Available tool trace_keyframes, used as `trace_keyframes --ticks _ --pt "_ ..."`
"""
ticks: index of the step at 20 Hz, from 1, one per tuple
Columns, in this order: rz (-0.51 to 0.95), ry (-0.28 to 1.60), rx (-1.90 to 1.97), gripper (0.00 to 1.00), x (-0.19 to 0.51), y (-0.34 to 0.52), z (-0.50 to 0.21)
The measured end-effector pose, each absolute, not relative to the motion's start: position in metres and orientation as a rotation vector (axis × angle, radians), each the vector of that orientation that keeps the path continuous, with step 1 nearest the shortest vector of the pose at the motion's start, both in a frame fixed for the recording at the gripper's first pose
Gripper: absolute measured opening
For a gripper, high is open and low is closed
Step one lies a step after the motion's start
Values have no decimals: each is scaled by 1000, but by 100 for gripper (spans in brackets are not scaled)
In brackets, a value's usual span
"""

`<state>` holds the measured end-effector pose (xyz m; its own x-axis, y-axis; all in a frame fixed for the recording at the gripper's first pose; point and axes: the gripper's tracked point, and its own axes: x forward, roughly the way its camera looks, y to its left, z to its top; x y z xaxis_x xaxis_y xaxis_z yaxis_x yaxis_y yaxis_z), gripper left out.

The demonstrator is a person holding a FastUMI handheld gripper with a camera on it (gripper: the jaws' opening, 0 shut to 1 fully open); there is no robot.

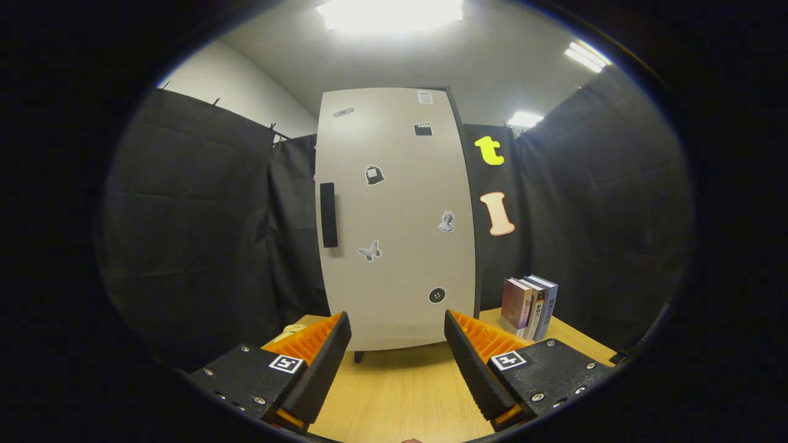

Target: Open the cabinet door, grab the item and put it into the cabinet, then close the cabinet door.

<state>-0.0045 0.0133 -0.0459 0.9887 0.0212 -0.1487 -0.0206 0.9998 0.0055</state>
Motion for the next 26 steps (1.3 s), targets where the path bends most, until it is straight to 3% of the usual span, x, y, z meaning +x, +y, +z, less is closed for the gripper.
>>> trace_keyframes --ticks 26 --pt "20 155 -4 94 0 17 -49"
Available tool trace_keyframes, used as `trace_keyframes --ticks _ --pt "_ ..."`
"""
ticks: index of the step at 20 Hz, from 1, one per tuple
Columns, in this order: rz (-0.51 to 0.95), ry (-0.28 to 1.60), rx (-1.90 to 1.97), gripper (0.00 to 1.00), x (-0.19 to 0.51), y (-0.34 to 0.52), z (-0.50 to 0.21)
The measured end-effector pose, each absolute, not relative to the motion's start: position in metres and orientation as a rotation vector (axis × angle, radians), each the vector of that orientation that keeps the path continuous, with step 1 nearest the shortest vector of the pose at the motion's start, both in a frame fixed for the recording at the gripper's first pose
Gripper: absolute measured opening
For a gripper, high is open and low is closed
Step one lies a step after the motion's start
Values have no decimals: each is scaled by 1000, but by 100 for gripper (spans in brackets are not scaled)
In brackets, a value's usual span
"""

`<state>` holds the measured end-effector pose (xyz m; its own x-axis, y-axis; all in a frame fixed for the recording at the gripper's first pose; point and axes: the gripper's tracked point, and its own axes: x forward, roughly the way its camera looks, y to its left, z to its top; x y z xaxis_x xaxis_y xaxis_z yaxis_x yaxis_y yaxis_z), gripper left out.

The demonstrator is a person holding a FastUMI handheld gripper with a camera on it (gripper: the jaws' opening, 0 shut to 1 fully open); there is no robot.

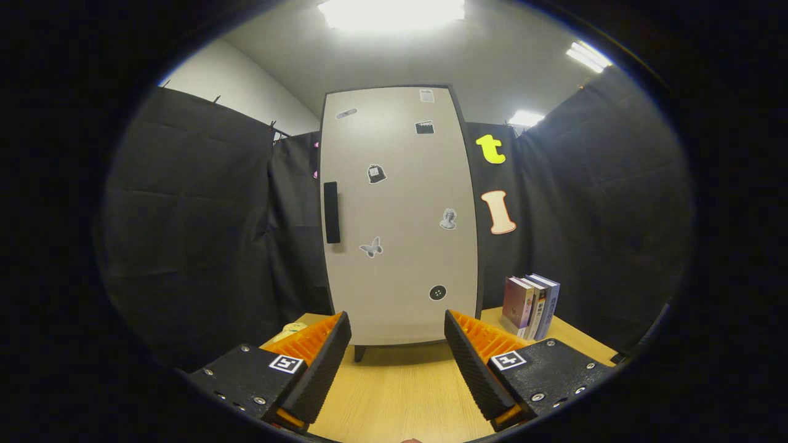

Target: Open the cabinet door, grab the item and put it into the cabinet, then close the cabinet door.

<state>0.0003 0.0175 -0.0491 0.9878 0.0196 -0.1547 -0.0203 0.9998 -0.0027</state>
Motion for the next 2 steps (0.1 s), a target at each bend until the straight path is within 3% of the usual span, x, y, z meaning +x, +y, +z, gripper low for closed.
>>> trace_keyframes --ticks 2 --pt "24 164 -4 94 1 18 -52"
